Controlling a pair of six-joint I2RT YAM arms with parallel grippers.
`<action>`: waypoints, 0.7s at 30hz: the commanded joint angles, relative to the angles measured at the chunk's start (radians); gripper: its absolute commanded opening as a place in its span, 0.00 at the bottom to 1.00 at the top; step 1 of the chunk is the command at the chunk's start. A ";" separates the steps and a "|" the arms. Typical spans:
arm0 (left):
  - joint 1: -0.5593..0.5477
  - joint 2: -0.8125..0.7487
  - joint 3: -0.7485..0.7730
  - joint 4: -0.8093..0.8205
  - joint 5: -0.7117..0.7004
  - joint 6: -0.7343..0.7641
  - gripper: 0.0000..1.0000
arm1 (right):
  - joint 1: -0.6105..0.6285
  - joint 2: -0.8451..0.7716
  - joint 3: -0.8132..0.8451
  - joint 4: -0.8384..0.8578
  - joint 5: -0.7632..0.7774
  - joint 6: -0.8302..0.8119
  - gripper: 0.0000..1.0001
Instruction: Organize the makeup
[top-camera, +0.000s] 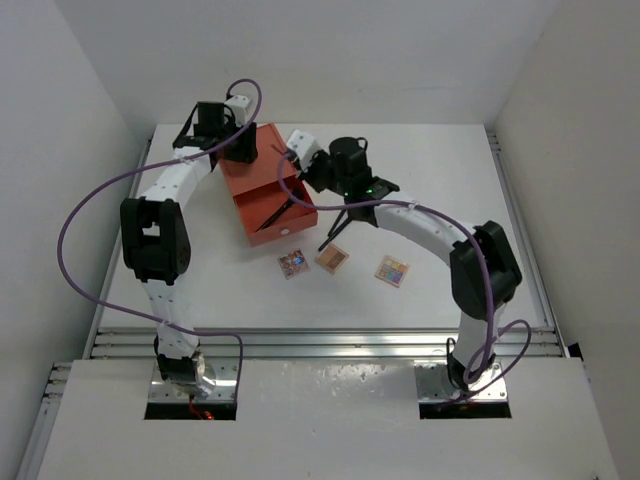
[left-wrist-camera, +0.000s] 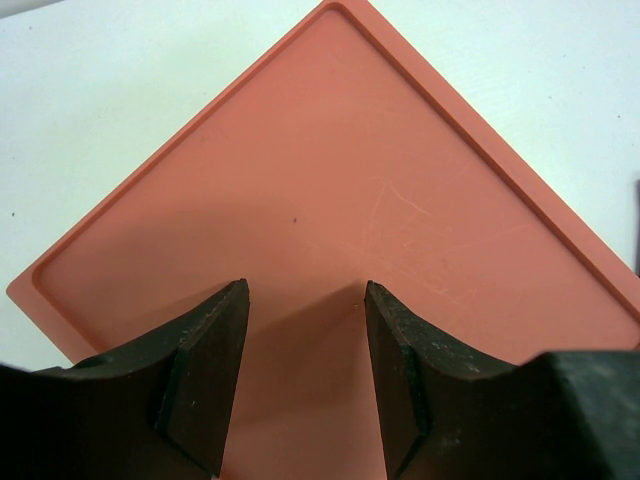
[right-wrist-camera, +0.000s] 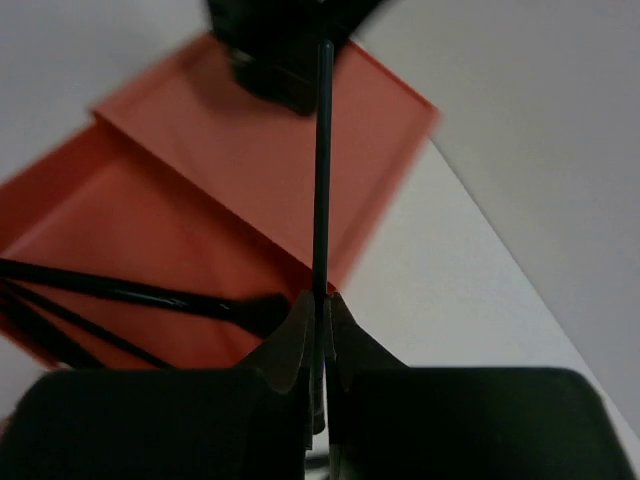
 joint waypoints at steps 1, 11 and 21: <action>0.020 0.042 0.003 -0.074 -0.003 -0.022 0.56 | 0.039 0.094 0.080 0.010 -0.228 -0.115 0.00; 0.020 0.042 0.003 -0.074 -0.003 -0.031 0.56 | 0.066 0.157 0.103 -0.137 -0.346 -0.204 0.00; 0.020 0.042 0.003 -0.074 -0.003 -0.032 0.56 | 0.066 0.149 0.112 -0.074 -0.265 -0.093 0.47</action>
